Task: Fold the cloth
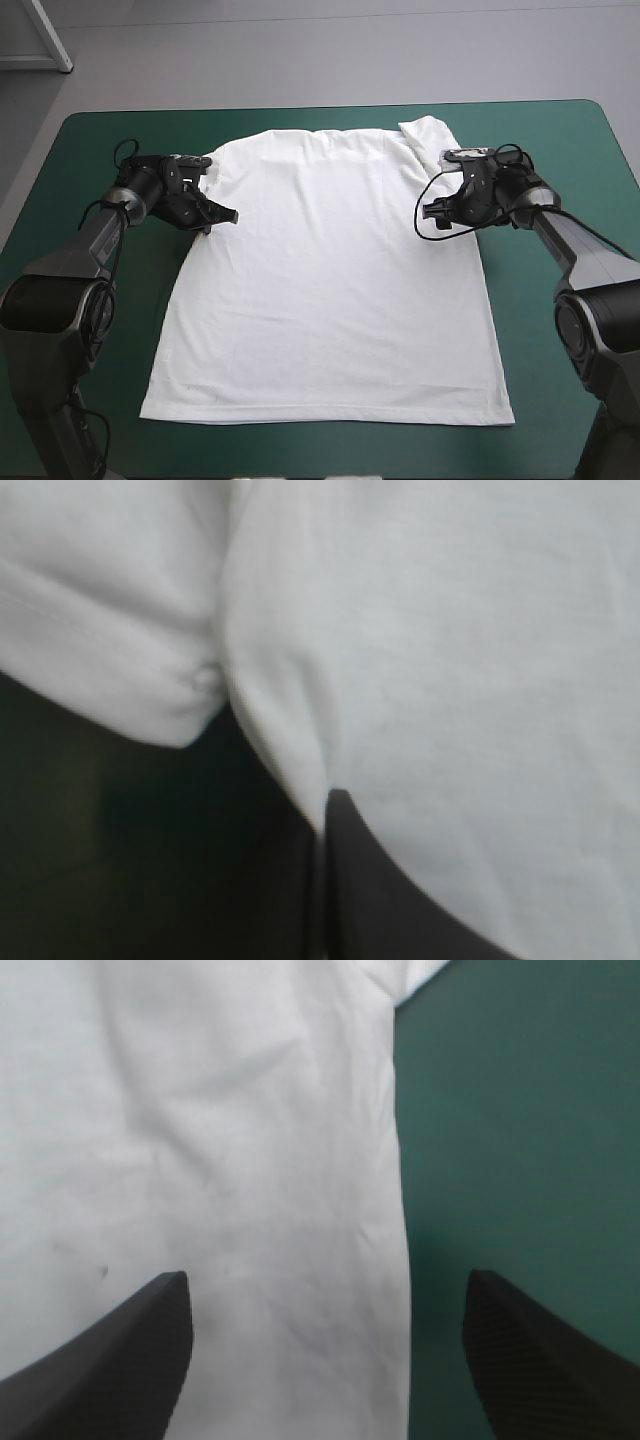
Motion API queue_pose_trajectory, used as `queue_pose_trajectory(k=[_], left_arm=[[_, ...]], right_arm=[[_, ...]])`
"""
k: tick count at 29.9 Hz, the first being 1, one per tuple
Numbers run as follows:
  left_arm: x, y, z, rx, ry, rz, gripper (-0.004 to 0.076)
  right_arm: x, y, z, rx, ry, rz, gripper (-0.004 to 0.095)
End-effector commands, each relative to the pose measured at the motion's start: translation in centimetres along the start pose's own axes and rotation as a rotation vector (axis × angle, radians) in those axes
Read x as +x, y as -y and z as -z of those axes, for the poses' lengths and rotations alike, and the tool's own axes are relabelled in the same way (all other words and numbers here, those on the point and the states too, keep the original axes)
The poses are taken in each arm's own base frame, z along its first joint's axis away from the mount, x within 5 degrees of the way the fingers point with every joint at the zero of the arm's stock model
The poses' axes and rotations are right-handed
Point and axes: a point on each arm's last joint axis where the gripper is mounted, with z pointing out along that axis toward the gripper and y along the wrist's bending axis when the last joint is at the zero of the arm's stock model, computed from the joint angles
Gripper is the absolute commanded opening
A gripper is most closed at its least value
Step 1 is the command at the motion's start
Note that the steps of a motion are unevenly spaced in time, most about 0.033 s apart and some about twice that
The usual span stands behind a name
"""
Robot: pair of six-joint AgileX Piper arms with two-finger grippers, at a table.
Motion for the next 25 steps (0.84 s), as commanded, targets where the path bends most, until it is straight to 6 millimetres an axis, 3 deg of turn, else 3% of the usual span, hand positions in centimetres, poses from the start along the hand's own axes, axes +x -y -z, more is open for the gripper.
queue_pose_trajectory(k=[1,10,13,18,21,25], left_arm=[[-0.3,0.3,0.9,0.009,0.025,0.015,-0.0009],[-0.3,0.3,0.9,0.010,0.029,0.019,-0.0009],[-0.3,0.3,0.9,0.010,0.029,0.021,-0.0009],[-0.3,0.3,1.0,0.007,0.031,0.033,-0.0009],[-0.7,0.2,2.0,-0.005,0.072,0.038,-0.0009],[-1.9,0.2,5.8,-0.030,0.179,0.025,-0.0009]], right_arm=[[-2.4,0.3,1.4,-0.004,0.106,0.001,0.0626],[-2.0,-0.2,-2.9,-0.038,0.025,0.007,0.0563],[-2.0,-0.3,-3.3,-0.045,0.020,0.013,0.0443],[-2.4,-0.3,-3.2,-0.047,0.050,0.012,-0.0026],[-2.9,-0.3,-2.4,-0.048,0.074,0.012,-0.0019],[-4.1,-0.2,1.3,-0.053,0.155,0.010,-0.0019]])
